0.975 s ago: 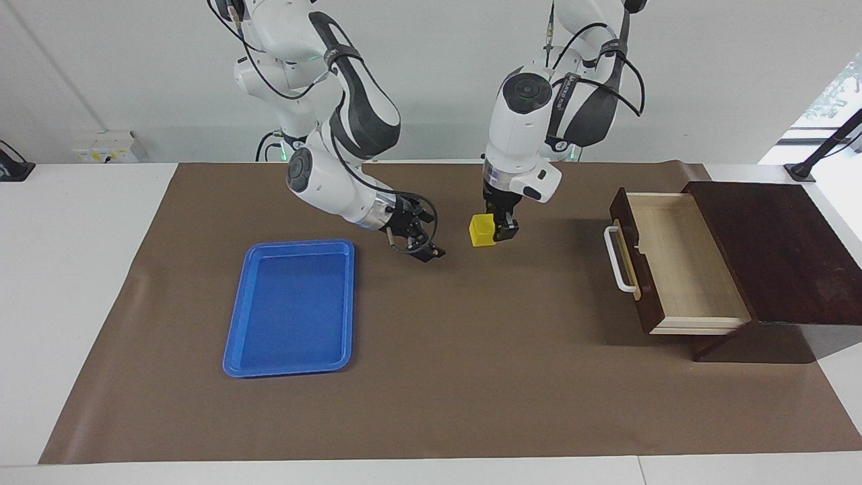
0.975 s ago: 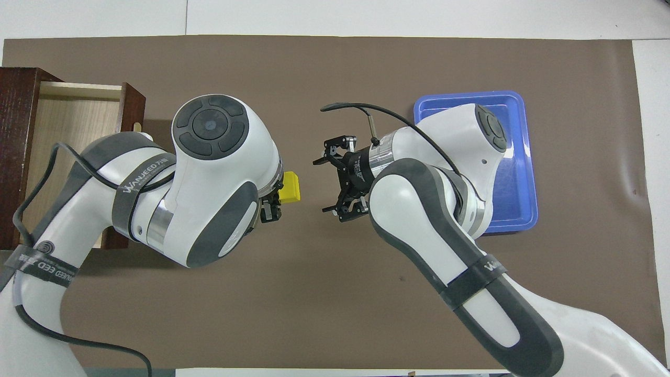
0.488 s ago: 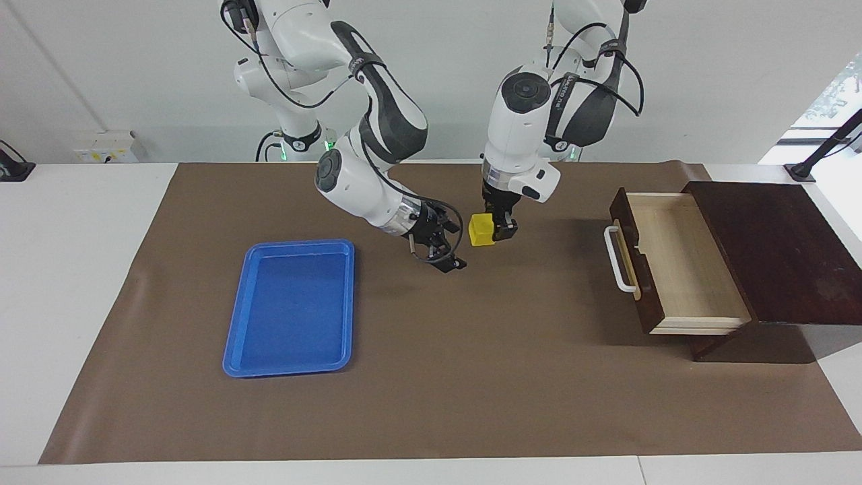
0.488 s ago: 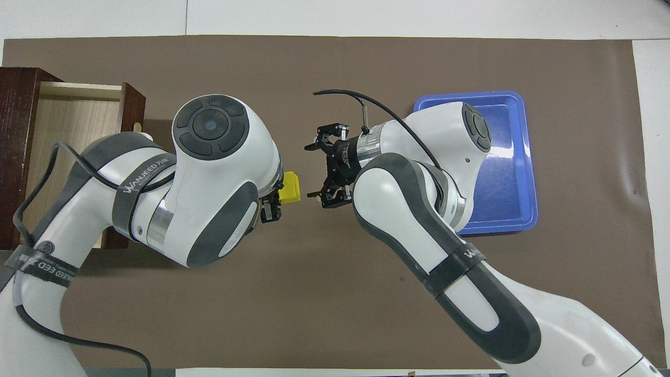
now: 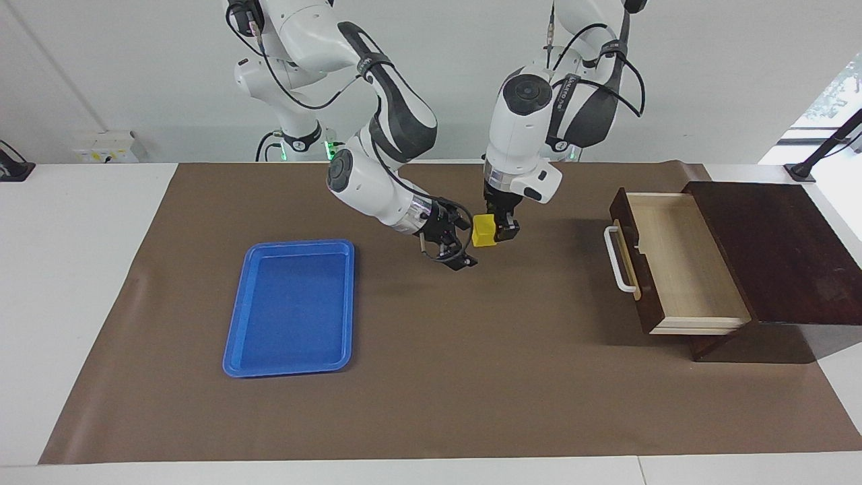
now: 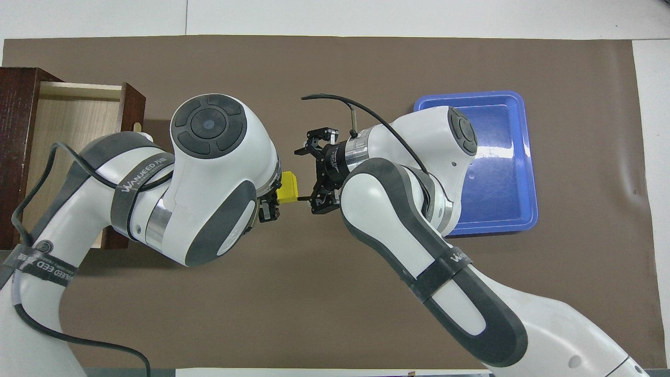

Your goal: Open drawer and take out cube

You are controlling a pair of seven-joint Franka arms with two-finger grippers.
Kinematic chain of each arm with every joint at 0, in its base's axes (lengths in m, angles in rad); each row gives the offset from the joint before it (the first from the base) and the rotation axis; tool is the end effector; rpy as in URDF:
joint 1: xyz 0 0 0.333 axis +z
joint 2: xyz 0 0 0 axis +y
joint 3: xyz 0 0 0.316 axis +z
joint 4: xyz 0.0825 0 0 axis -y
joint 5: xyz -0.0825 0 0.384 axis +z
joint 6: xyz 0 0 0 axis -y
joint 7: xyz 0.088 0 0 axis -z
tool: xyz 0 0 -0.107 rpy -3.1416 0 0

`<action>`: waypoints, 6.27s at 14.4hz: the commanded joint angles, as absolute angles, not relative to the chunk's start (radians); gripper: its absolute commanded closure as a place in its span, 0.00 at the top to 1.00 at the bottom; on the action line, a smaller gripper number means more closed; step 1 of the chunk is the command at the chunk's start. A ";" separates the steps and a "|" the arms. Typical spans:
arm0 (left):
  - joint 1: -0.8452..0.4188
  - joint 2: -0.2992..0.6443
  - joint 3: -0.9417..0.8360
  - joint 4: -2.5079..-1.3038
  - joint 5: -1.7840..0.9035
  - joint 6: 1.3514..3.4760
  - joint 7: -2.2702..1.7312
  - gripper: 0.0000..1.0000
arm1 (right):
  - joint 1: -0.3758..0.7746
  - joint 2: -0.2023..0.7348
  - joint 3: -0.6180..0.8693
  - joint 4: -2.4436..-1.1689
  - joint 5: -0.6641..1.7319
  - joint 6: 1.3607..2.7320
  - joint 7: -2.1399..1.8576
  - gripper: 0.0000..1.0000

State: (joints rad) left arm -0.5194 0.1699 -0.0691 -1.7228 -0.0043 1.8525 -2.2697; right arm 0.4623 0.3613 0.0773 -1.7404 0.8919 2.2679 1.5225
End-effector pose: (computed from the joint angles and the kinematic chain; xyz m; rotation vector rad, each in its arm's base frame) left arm 0.5074 -0.3363 0.4771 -2.0682 -2.3149 0.0330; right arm 0.5681 0.3576 0.3946 -1.8218 1.7520 0.7500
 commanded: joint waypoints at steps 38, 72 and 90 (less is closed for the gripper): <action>-0.390 0.147 -0.054 -1.779 0.048 1.861 -2.080 1.00 | 0.474 0.325 0.074 -1.770 0.913 2.278 1.468 0.00; 0.029 0.026 -0.081 -1.770 0.100 1.798 -1.116 1.00 | -0.061 0.506 0.051 -1.810 0.816 2.105 1.019 0.00; 0.017 0.028 -0.101 -1.638 0.003 1.513 -0.117 1.00 | -0.043 0.453 0.048 -1.666 0.576 2.040 1.006 1.00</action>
